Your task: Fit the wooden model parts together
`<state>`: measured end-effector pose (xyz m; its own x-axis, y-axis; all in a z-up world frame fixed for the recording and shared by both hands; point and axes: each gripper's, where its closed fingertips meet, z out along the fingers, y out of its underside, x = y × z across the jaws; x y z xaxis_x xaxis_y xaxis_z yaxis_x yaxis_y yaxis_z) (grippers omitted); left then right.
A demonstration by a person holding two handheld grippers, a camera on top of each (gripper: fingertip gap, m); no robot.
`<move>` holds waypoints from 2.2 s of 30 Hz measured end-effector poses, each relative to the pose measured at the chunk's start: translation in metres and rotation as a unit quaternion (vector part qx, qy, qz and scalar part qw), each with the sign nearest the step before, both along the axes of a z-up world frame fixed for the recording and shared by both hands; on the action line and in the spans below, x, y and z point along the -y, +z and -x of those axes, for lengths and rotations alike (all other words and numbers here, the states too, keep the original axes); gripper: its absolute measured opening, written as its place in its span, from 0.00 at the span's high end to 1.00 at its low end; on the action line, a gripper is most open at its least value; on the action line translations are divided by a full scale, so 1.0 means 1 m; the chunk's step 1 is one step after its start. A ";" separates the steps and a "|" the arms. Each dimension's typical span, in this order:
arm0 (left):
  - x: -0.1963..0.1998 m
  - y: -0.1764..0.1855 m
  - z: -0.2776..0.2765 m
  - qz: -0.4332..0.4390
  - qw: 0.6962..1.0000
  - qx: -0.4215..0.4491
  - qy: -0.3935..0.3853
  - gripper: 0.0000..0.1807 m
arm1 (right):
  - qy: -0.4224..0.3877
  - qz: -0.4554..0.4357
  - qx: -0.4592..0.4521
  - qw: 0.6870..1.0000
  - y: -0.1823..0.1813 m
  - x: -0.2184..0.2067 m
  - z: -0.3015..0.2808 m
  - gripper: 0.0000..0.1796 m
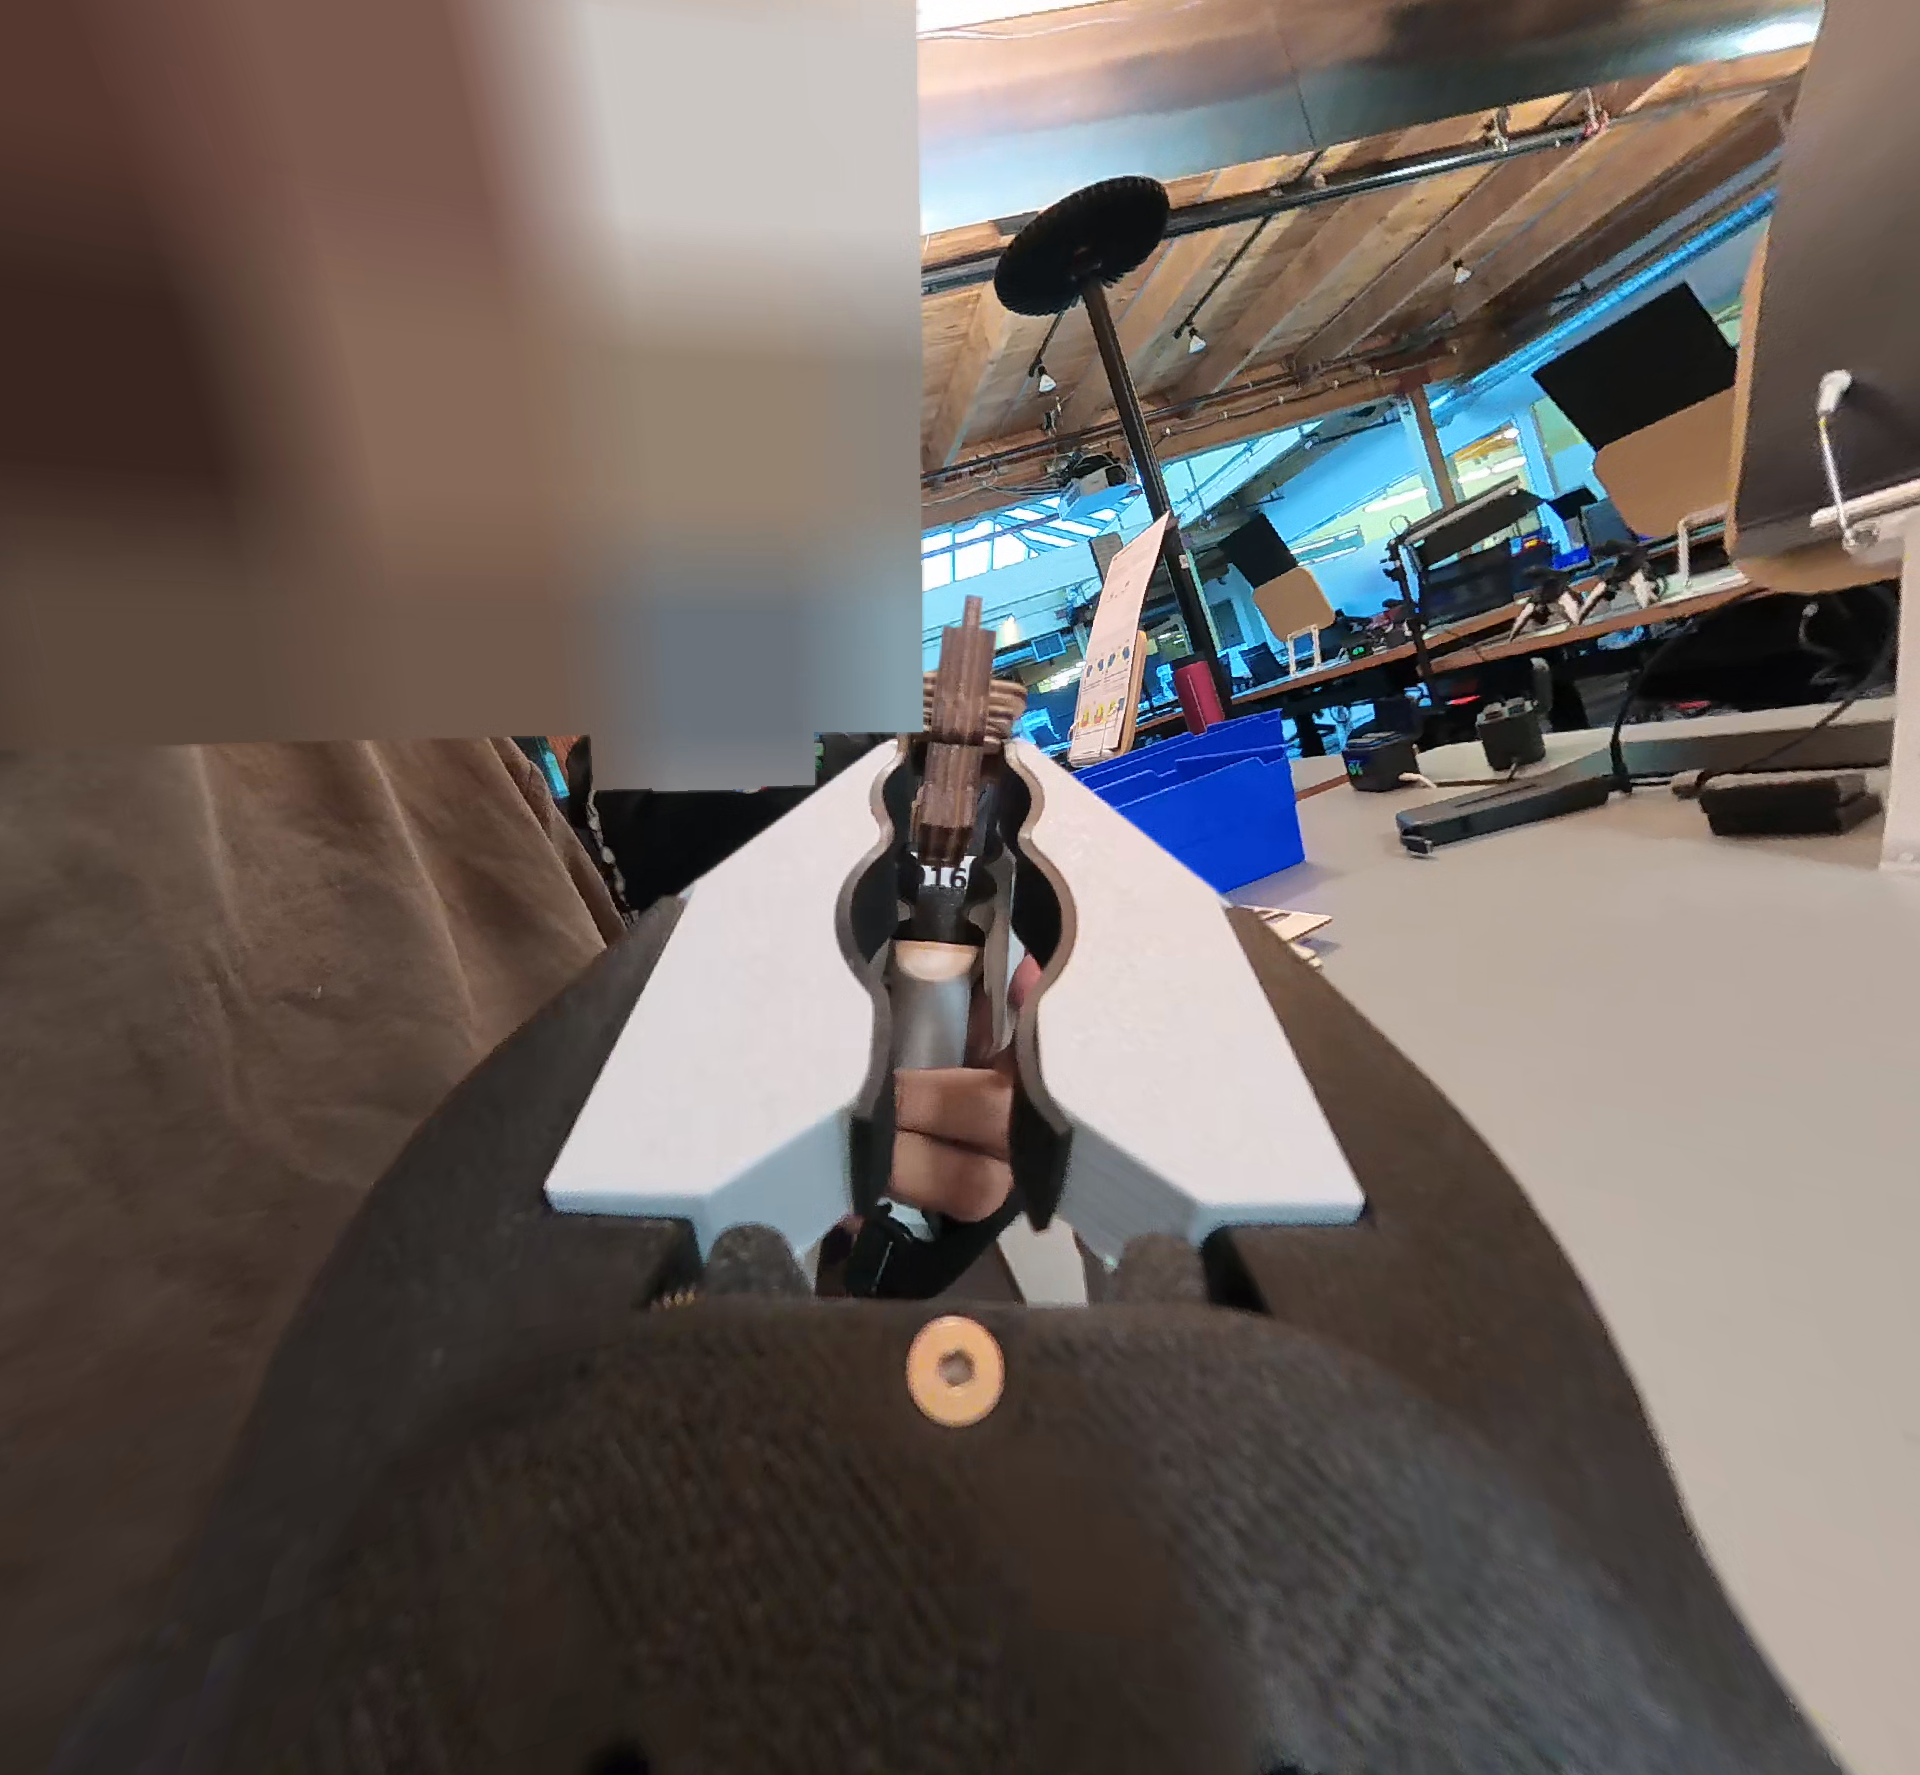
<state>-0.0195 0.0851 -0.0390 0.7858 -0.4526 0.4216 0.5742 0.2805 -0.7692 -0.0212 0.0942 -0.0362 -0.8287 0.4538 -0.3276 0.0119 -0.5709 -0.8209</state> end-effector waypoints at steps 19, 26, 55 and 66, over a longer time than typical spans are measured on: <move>-0.006 -0.009 0.008 0.023 0.999 0.035 -0.002 0.87 | 0.014 0.025 0.047 0.998 -0.010 -0.003 0.008 0.96; -0.011 -0.018 0.007 0.054 0.998 0.002 0.009 0.91 | 0.022 0.055 0.074 0.995 -0.013 -0.010 0.013 0.96; -0.008 -0.017 0.021 0.048 0.998 0.041 0.015 0.91 | 0.027 0.024 0.092 0.995 -0.022 -0.008 0.018 0.91; -0.006 -0.015 0.024 0.039 0.997 0.059 0.011 0.91 | 0.028 0.036 0.098 0.994 -0.023 -0.013 0.020 0.96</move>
